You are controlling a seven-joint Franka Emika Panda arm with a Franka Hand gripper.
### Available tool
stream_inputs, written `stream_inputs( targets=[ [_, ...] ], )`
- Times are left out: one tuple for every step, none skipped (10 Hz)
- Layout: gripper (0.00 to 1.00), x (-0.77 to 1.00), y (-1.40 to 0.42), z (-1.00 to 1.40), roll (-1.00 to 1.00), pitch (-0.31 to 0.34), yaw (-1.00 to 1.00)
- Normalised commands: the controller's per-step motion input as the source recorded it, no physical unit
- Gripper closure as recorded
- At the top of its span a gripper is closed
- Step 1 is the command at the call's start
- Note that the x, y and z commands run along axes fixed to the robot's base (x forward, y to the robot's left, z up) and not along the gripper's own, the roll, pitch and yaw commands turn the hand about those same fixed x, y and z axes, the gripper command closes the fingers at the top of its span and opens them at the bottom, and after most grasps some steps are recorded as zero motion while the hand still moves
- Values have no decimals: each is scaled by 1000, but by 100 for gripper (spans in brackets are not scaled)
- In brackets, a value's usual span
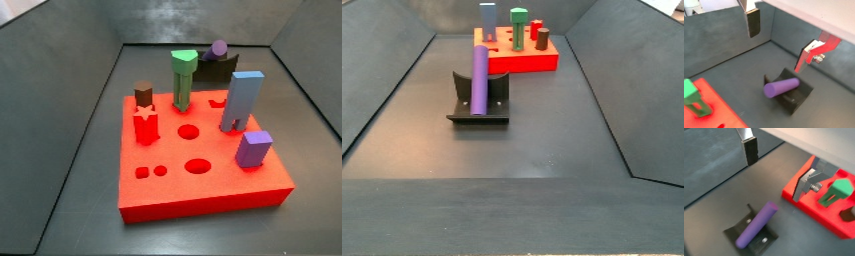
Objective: Pick up the round object. Move up. Place the round object on the fixture. Regrasp the round object. Move to above the board. Insert the round object.
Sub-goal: Regrasp the round object.
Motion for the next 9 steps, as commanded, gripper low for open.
stream_inputs(
  targets=[
    [0,-1,-21,8,1000,11,34],
    [0,19,-19,1,1000,20,36],
    [0,24,-17,-2,1000,25,38],
    [0,37,-28,-1,1000,38,42],
    [0,51,-27,-1,1000,51,47],
    [0,67,-32,-4,1000,74,55],
    [0,75,-34,0,1000,87,60],
    [0,84,-38,1,1000,119,79],
    [0,94,-40,-5,1000,147,99]
  ],
)
